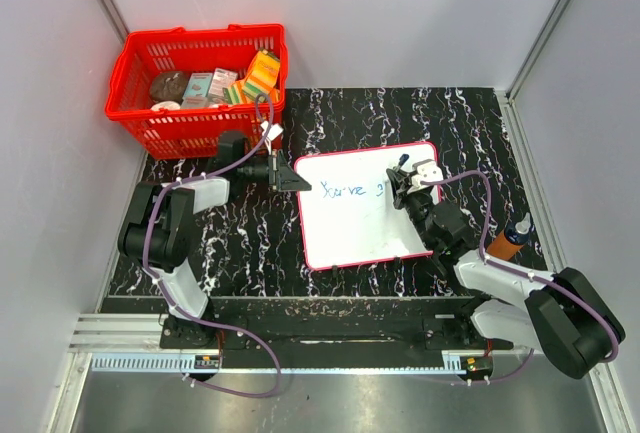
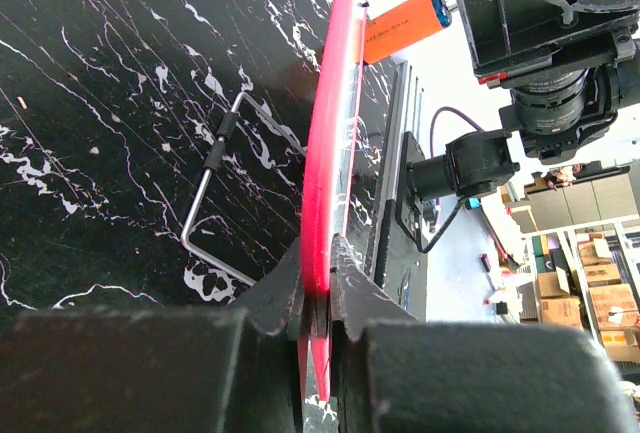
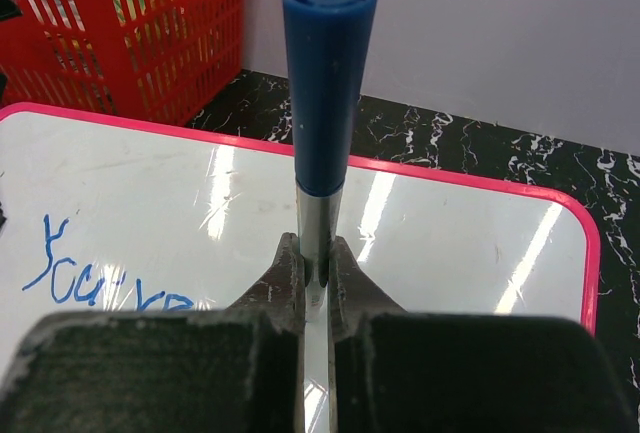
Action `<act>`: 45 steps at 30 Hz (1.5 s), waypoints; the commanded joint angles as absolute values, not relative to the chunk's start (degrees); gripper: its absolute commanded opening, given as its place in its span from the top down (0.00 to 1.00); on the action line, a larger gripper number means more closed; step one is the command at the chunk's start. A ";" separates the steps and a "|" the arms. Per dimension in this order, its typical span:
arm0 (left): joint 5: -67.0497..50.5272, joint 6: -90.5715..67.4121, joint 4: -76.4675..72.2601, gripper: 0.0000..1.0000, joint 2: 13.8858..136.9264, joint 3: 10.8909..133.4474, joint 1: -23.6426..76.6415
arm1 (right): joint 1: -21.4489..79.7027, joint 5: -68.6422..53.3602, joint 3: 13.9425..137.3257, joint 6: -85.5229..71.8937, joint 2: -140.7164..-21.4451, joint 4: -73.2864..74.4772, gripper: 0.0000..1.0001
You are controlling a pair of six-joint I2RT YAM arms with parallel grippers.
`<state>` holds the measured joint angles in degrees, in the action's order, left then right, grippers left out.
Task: Write a sentence on the whiteboard
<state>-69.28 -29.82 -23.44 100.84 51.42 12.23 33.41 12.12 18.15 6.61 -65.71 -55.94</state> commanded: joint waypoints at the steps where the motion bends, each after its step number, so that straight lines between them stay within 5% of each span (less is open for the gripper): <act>1: -65.74 -20.83 -22.06 1.00 99.84 52.12 13.36 | 33.75 11.87 18.90 6.15 -66.27 -59.33 1.00; 45: -64.25 -17.58 -17.75 1.00 99.76 53.00 14.06 | 33.84 11.96 20.39 6.59 -66.53 -57.66 1.00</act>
